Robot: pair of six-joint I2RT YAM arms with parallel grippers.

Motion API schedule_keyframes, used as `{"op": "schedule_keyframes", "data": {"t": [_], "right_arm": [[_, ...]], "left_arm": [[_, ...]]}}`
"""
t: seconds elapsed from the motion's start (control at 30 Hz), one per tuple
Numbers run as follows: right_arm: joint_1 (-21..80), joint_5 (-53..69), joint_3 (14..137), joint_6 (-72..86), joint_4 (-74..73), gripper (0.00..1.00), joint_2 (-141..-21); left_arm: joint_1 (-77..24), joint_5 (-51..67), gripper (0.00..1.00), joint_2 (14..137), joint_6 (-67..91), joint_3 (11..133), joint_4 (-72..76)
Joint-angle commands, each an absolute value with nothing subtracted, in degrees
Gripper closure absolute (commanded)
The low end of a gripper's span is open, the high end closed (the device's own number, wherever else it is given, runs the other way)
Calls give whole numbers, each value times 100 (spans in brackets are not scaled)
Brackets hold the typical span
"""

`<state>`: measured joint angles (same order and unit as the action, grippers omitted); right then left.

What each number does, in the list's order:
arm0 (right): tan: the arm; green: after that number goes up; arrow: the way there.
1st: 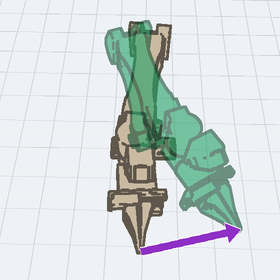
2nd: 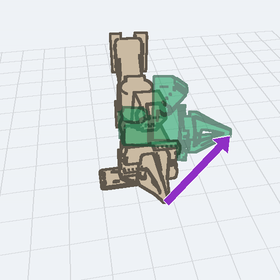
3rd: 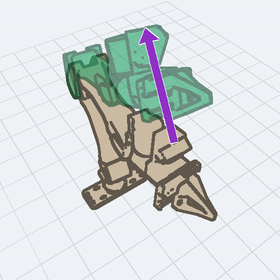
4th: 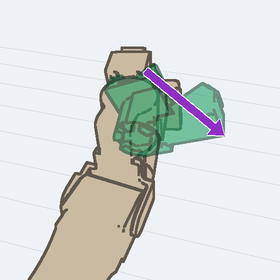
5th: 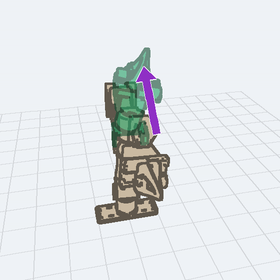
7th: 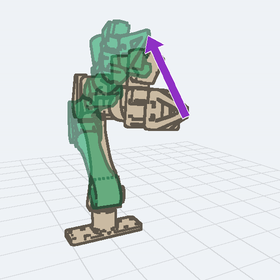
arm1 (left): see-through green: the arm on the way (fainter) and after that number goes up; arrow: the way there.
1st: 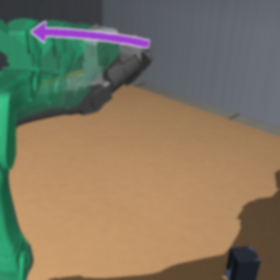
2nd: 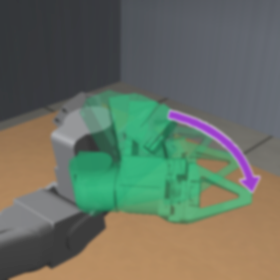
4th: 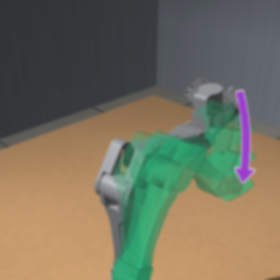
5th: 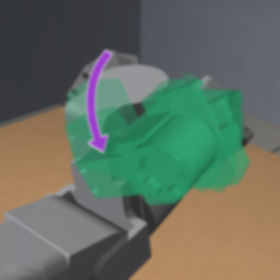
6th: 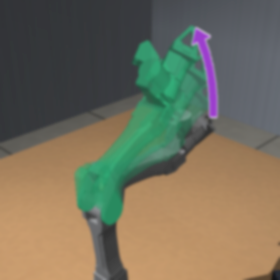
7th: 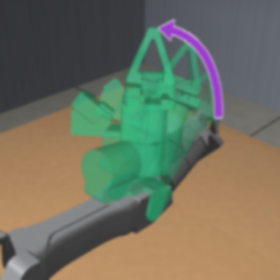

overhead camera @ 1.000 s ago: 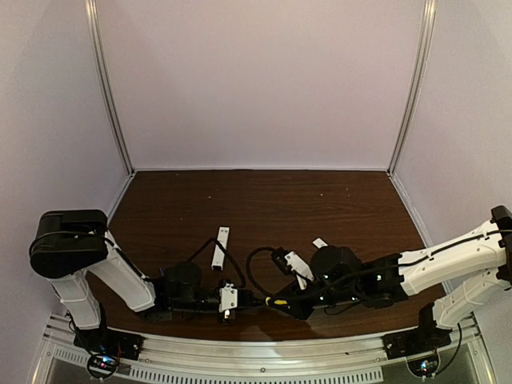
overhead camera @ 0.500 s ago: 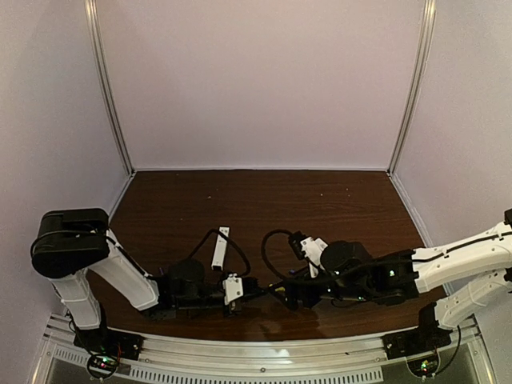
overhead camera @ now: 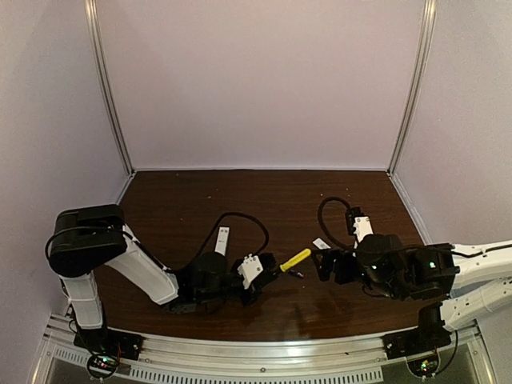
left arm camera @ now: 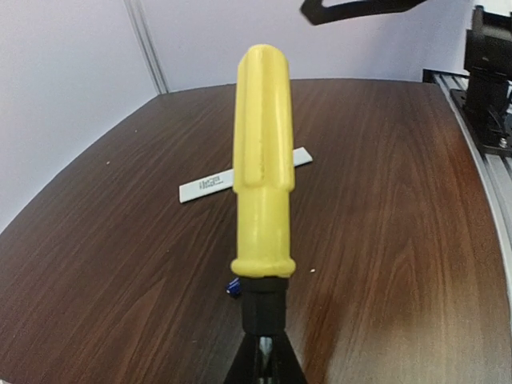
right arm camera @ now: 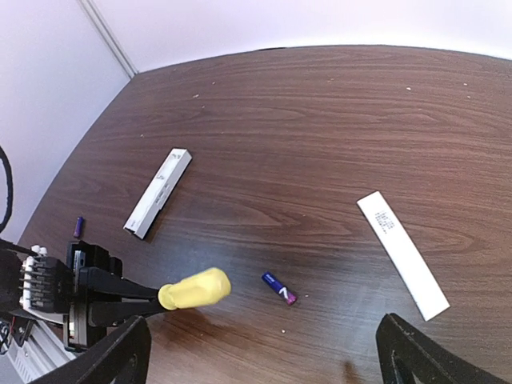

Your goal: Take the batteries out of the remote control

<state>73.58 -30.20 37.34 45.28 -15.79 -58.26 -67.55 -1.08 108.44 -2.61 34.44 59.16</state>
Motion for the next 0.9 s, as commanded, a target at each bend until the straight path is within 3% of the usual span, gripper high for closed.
{"op": "schedule_keyframes", "data": {"t": [0.0, 0.4, 0.87], "right_arm": [[7365, -3700, 3416, 4988, -2148, 0, -5352], [7365, -3642, 3173, 5073, -2152, 0, -5237], [7360, -3596, 3248, 4975, -2037, 0, -5637]], "left_arm": [[-6631, -683, 100, 11090, 405, 3747, 5523], [-6495, -1782, 100, 11689, 1766, 4535, 4274], [-6389, -1934, 100, 12076, 2311, 4823, 3890]]}}
